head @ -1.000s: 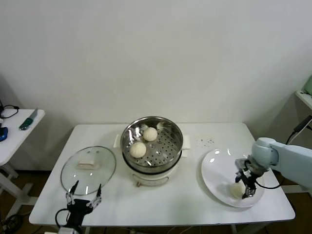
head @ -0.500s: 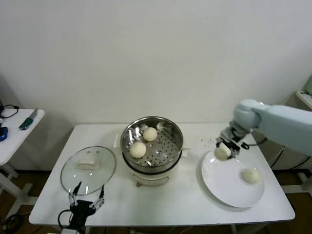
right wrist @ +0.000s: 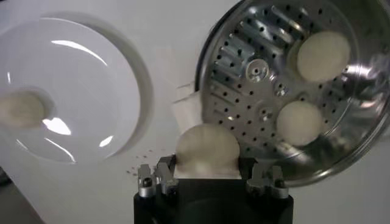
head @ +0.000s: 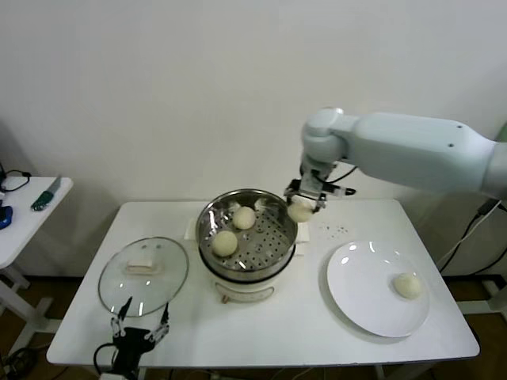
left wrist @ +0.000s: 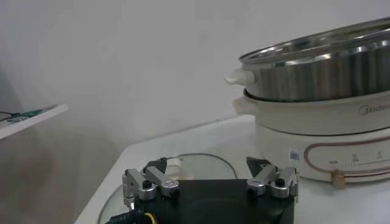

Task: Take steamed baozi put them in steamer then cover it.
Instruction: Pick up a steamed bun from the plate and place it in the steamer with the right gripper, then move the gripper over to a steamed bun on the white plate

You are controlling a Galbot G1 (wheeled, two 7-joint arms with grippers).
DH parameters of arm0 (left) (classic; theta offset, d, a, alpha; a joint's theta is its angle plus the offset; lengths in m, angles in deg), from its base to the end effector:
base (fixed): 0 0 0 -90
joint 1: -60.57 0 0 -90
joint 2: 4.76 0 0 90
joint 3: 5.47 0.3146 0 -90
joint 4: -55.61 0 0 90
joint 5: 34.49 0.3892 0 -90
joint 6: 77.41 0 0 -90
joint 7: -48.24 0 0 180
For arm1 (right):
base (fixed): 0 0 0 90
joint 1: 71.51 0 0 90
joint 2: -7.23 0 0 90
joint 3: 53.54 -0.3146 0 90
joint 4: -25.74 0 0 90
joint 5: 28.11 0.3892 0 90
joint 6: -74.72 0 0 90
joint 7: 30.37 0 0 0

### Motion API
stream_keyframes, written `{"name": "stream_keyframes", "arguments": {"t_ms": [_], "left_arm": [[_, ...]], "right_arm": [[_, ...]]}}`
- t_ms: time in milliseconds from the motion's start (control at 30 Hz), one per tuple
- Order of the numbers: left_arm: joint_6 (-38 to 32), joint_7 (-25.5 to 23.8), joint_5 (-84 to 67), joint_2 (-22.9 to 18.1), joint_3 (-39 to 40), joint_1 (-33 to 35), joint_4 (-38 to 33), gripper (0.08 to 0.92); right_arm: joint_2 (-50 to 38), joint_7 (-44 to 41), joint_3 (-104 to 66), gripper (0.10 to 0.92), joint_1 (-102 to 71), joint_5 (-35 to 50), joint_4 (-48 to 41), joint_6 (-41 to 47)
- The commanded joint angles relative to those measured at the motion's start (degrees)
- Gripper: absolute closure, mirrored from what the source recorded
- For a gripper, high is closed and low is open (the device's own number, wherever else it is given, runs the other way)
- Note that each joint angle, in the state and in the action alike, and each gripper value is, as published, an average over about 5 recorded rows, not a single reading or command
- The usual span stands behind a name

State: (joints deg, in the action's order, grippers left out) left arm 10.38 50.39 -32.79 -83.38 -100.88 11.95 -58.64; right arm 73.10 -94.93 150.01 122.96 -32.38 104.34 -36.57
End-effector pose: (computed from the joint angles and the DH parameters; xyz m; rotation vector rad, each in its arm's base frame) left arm 0.1692 0.0633 -0.3424 -0.0007 -2.8741 -0.3655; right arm 0.5225 0.1591 -0.0226 1.8383 -0.2907 2.3637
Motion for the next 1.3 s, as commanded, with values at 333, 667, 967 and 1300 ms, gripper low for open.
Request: {"name": "stream_keyframes", "arguments": {"t_ms": [333, 667, 967, 1300], "left_arm": [[-0.4, 0.1, -2.1, 0.6, -1.3, 1.6, 0.1, 0.177], [-0.8, 0.1, -3.0, 0.8, -2.5, 1.9, 0.3, 0.177], [-1.0, 0.2, -2.9, 0.5, -2.5, 2.1, 0.4, 0.177], [-1.0, 0.2, -2.7, 0.4, -2.5, 1.9, 0.3, 0.177]], "right_arm": [[18.3, -0.3, 0.6, 0.347, -7.9, -3.2, -5.8, -7.9], [18.6, -0.2, 2.4, 0.347, -10.0, -2.6, -6.5, -8.3], [17.5, -0.1, 3.9, 0.263, -8.8, 0.1, -5.9, -6.1], [14.8, -0.4, 0.3, 0.203, -5.8, 0.5, -5.9, -5.8]]}}
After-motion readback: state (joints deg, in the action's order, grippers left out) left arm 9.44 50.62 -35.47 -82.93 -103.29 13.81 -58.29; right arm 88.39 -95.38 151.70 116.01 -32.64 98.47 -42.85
